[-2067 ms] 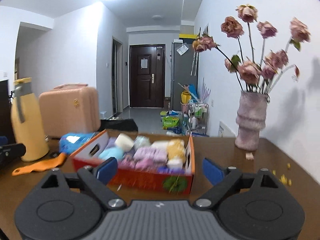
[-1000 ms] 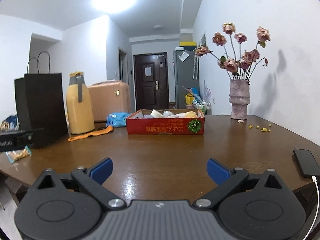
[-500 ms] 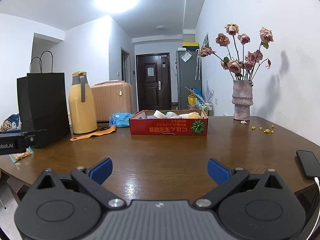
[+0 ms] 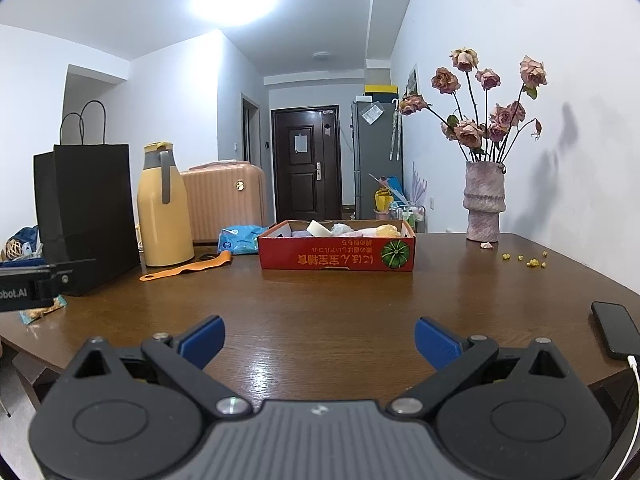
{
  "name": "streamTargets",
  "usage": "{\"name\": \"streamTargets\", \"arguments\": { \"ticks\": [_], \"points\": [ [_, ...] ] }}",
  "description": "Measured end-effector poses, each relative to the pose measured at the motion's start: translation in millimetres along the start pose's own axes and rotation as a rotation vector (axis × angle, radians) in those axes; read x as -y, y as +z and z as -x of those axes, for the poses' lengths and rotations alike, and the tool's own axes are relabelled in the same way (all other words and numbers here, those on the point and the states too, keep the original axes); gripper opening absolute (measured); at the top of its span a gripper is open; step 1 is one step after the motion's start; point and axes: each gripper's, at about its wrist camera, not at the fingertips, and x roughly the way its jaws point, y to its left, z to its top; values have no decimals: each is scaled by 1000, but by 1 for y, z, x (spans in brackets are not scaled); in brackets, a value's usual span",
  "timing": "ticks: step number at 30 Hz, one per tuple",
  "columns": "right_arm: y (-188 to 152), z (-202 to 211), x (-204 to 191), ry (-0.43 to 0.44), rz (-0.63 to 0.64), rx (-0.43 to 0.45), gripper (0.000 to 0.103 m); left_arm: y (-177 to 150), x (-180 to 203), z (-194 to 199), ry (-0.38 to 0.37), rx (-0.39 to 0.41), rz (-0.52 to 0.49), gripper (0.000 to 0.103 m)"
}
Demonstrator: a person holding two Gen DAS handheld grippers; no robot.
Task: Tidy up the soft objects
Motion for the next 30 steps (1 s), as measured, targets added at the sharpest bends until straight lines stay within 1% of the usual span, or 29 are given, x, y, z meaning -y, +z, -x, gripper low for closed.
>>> {"name": "streamTargets", "arguments": {
  "ticks": [11, 18, 24, 30],
  "points": [
    [0, -4, 1, 3, -5, -11, 102, 0, 0, -1, 5, 1, 2, 103],
    [0, -4, 0, 4, 1, -14, 102, -1, 0, 3, 11, 28, -4, 103],
    [1, -6, 0, 3, 2, -18, 102, -2, 1, 3, -5, 23, -3, 103],
    [-1, -7, -1, 7, 6, -22, 102, -4, 3, 5, 0, 44, -18, 103]
  ]
}}
